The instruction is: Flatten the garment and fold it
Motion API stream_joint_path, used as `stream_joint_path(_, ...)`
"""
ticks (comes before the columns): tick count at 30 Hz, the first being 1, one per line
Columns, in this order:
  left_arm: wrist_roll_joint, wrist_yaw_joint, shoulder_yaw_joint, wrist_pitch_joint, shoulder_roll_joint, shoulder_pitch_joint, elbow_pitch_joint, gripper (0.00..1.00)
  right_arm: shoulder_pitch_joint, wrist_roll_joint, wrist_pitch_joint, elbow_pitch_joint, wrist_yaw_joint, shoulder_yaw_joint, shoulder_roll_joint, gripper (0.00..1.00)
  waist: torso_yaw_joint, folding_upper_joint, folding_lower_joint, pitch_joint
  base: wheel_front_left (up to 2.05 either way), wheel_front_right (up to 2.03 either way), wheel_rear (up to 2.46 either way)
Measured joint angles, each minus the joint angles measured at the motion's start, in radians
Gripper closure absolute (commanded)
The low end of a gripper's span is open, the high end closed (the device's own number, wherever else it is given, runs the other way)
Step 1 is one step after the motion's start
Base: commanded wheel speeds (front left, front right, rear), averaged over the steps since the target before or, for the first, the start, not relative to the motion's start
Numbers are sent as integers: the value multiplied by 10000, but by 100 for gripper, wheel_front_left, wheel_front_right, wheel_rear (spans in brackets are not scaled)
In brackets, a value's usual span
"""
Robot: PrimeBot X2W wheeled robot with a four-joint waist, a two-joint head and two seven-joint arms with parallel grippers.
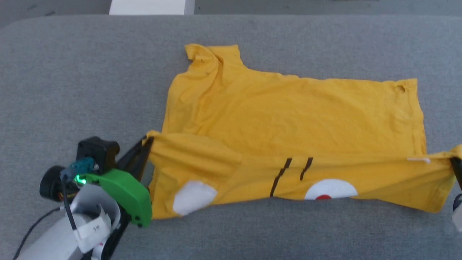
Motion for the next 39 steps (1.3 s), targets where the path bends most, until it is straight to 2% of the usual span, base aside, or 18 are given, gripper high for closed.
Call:
stream_joint_path(9,211,-253,173,-1122,-890,-758,2069,100,-1379,-27,-435,1728,0,1068,-441,100,-264,0,1,1156,0,0,0)
stream_joint_path(10,211,-295,125,-1179,-965,-792,2313,93,-1484,-27,-493,1935,0,1193,-497,100,-291,0,1,1254,0,0,0)
stream_joint_path(11,211,-330,100,-1208,-1012,-819,2499,78,-1581,-19,-516,2123,0,1267,-527,100,-310,0,1,1327,0,0,0)
stream_joint_path(12,211,-372,77,-1254,-1087,-868,2715,75,-1682,6,-539,2341,0,1373,-577,95,-329,0,1,1405,0,0,0)
stream_joint_path(13,211,-403,58,-1289,-1170,-927,2913,73,-1782,17,-579,2523,0,1476,-623,69,-342,0,1,1472,0,0,0)
stream_joint_path(15,211,-472,25,-1375,-1271,-1045,3139,71,-1946,107,-591,2750,0,1588,-711,58,-344,0,1,1549,0,0,0)
stream_joint_path(16,209,-537,15,-1381,-1327,-1164,3290,68,-2056,161,-623,2884,0,1680,-805,33,-325,0,0,1580,0,0,0)
stream_joint_path(17,207,-556,6,-1379,-1381,-1242,3367,58,-2121,209,-671,2970,0,1712,-871,0,-303,-1,1,1588,0,0,0)
stream_joint_path(18,207,-591,-13,-1379,-1444,-1323,3475,44,-2201,276,-677,3080,0,1739,-926,0,-275,0,1,1590,0,0,0)
stream_joint_path(19,184,-631,-10,-1384,-1528,-1386,3578,0,-2267,336,-677,3168,0,1768,-991,0,-244,0,1,1577,0,0,0)
stream_joint_path(22,48,-631,35,-1519,-1682,-1415,3708,0,-2336,571,-637,3242,-2,1837,-1085,0,-208,0,1,1461,0,0,0)
stream_joint_path(28,-272,-596,267,-1931,-1758,-1083,3572,0,-1893,1081,174,2941,0,1942,-1298,0,-182,0,1,929,0,0,0)
stream_joint_path(34,-441,-222,587,-2445,-1601,-12,2738,0,-792,1417,1104,1916,-2,1392,-1202,0,-176,0,1,91,0,0,0)
stream_joint_path(36,-489,6,771,-2746,-1551,328,2429,0,-542,1354,1062,1519,0,965,-1030,0,-177,0,1,-177,0,0,0)
stream_joint_path(39,-355,560,1020,-3559,-1546,1084,1799,0,-123,650,61,694,-2,-228,-125,0,-166,0,1,-696,0,0,0)
